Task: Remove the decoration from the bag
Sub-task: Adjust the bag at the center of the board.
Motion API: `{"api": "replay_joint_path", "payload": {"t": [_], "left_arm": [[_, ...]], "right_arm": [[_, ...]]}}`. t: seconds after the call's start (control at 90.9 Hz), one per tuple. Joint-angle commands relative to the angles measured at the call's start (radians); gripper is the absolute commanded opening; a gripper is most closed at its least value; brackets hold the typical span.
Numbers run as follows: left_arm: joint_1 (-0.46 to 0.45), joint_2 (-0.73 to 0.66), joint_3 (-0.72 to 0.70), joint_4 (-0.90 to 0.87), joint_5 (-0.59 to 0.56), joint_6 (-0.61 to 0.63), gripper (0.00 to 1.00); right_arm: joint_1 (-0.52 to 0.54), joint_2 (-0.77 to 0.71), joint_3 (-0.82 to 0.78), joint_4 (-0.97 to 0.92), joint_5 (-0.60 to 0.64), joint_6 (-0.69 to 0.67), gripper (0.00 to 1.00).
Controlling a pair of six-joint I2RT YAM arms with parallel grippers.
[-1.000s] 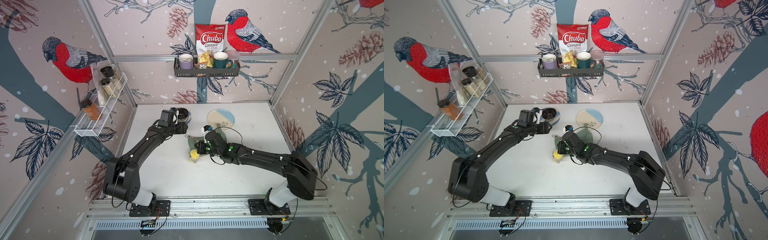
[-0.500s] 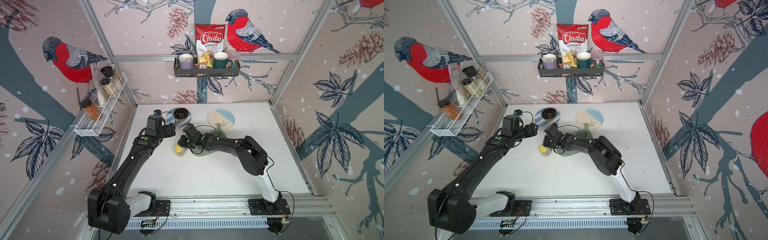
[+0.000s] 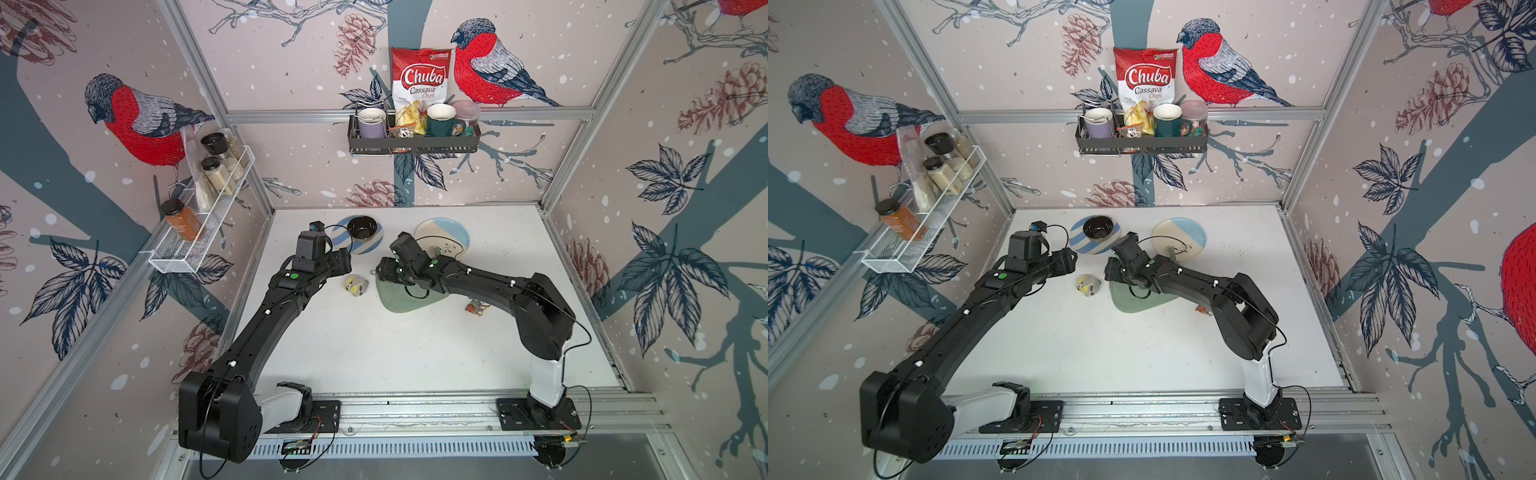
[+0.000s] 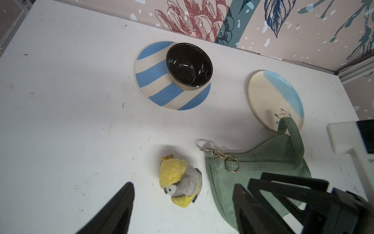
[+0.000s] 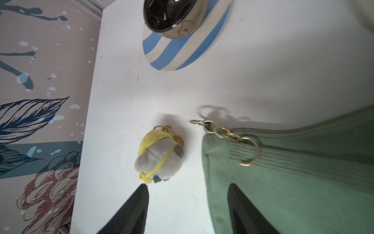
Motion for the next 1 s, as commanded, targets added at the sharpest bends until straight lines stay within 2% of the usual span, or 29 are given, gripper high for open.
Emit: {"api": "replay_joint_path", "payload": {"t": [0.0,0.11,0.209,0.506,0.605,0.715,0.759,0.814,0.869,0.891,0.924,0.99], "left_arm": [[0.003,0.003,-0.021,0.039,0.022,-0.013,0.75],[0.002,0.008,-0.061,0.087,0.048,-0.048,0.74],[-0.002,0.009,-0.069,0.095,0.062,-0.056,0.73],[-0.002,-0.020,-0.074,0.069,0.037,-0.038,0.73],[-0.002,-0.026,-0.079,0.071,0.036,-0.043,0.73],[-0.008,-0.065,-0.100,0.085,0.004,-0.026,0.73],[-0.036,-0.119,-0.135,0.126,-0.076,0.020,0.73],[-0.148,-0.194,-0.227,0.248,-0.326,0.199,0.74],[-0.262,-0.223,-0.365,0.552,-0.548,0.417,0.79],[-0.283,-0.216,-0.416,0.667,-0.616,0.476,0.89],[-0.291,-0.186,-0.458,0.780,-0.685,0.511,0.95],[-0.271,-0.083,-0.476,0.913,-0.866,0.482,0.96]], "right_arm": [[-0.056,-0.018,-0.090,-0.042,0.087,-0.020,0.61],[-0.098,0.028,-0.113,-0.085,0.114,0.011,0.58],[-0.089,0.030,-0.160,-0.052,0.121,0.073,0.56],[-0.002,-0.138,-0.331,-0.037,0.190,0.307,0.51],[-0.008,-0.183,-0.310,-0.041,0.181,0.263,0.55],[-0.037,-0.294,-0.297,-0.074,0.252,0.100,0.62],[-0.060,-0.352,-0.329,-0.060,0.316,-0.024,0.68],[-0.110,-0.446,-0.430,0.026,0.379,-0.171,0.77],[-0.218,-0.540,-0.521,0.140,0.386,-0.311,0.89],[-0.258,-0.561,-0.546,0.182,0.396,-0.391,0.97],[-0.311,-0.584,-0.575,0.235,0.427,-0.490,1.00],[-0.454,-0.578,-0.606,0.273,0.556,-0.574,1.00]]}}
